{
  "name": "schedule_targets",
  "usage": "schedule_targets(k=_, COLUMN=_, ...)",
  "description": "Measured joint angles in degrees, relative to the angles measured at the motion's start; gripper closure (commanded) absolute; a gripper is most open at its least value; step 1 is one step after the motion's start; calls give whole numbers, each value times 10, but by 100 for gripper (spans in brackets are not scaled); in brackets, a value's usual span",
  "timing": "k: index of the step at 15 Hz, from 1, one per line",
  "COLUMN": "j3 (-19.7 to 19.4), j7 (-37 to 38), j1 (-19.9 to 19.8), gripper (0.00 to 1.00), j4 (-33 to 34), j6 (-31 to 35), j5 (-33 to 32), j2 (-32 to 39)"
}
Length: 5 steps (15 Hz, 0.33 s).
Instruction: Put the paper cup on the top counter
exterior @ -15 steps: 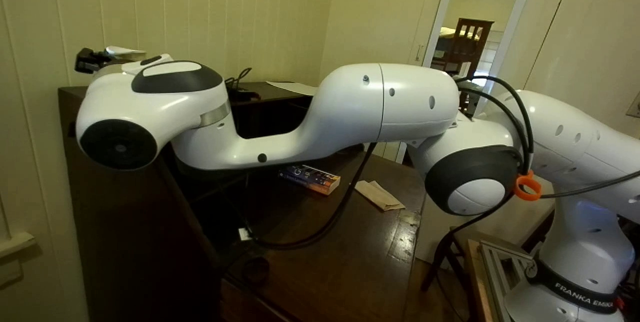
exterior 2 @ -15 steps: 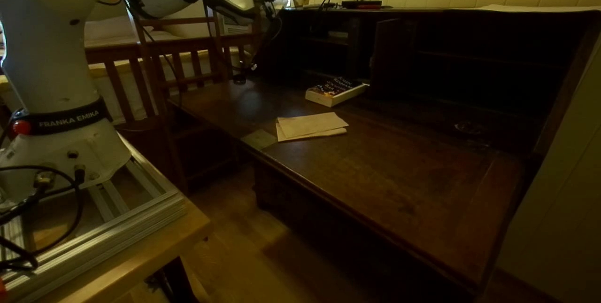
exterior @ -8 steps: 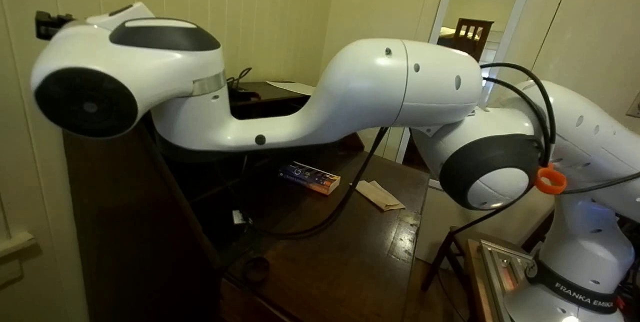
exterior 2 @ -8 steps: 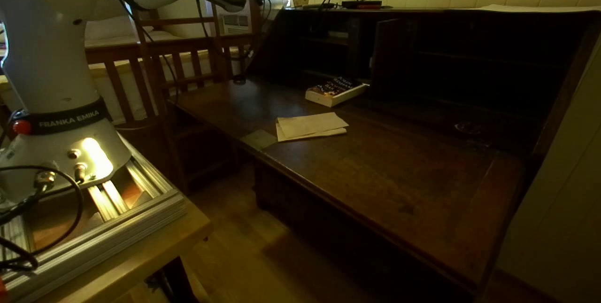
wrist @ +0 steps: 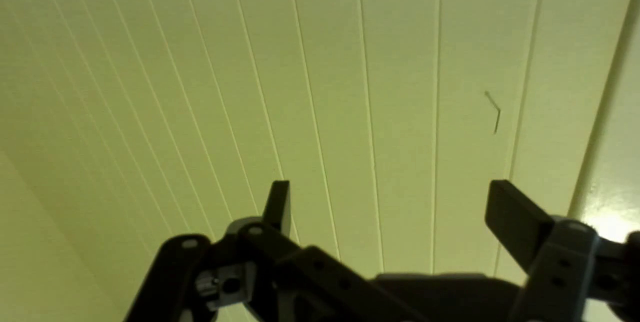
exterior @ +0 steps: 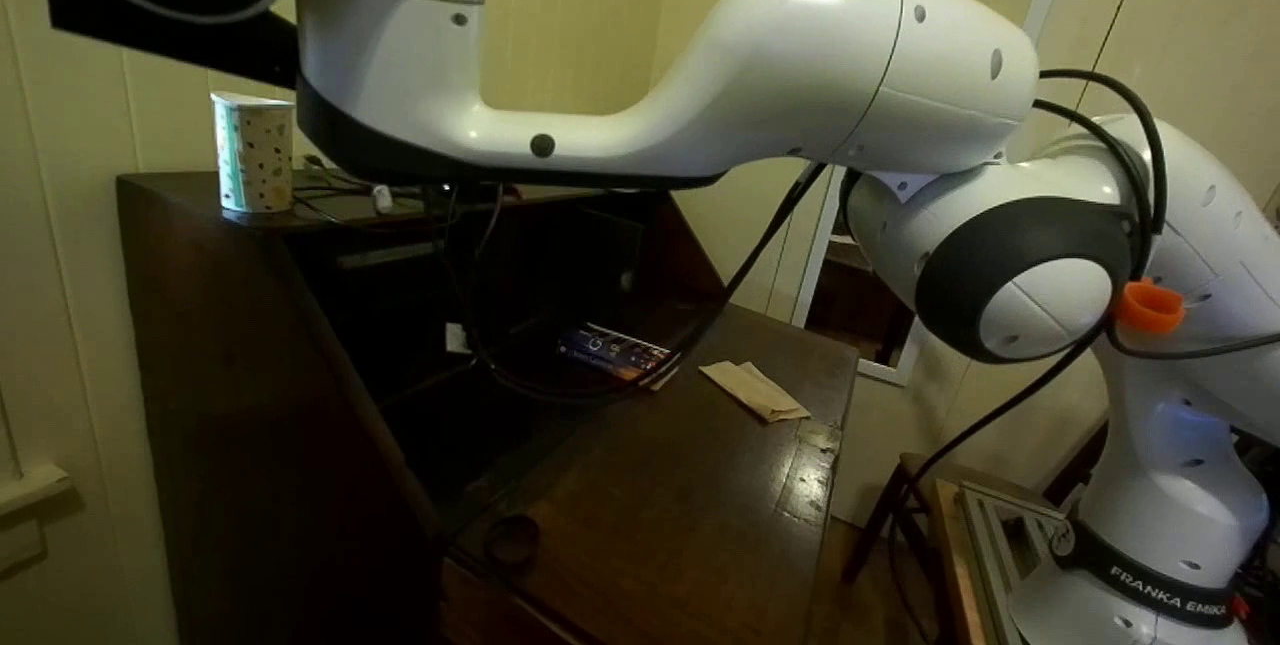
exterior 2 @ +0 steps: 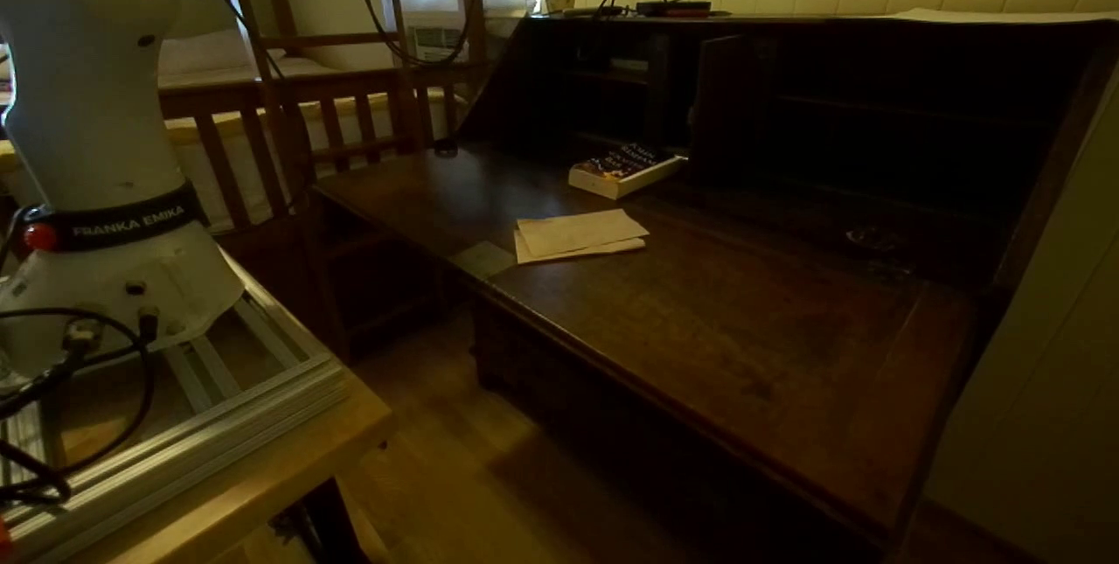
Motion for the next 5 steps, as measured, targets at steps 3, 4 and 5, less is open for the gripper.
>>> schedule_targets(k=3, j3=-10, j7=0, j1=3, gripper=0, j4=3, j6=1, j5=-6, j2=-24)
schedule_targets(k=4, j3=-14, j7=0, j1=5, gripper=0, j4=4, j6=1, j5=-10, j2=-31)
schedule_targets(k=5, j3=-19, j7=0, j1=8, gripper=0, j4=7, j6=3, j5=-16, j2=-37)
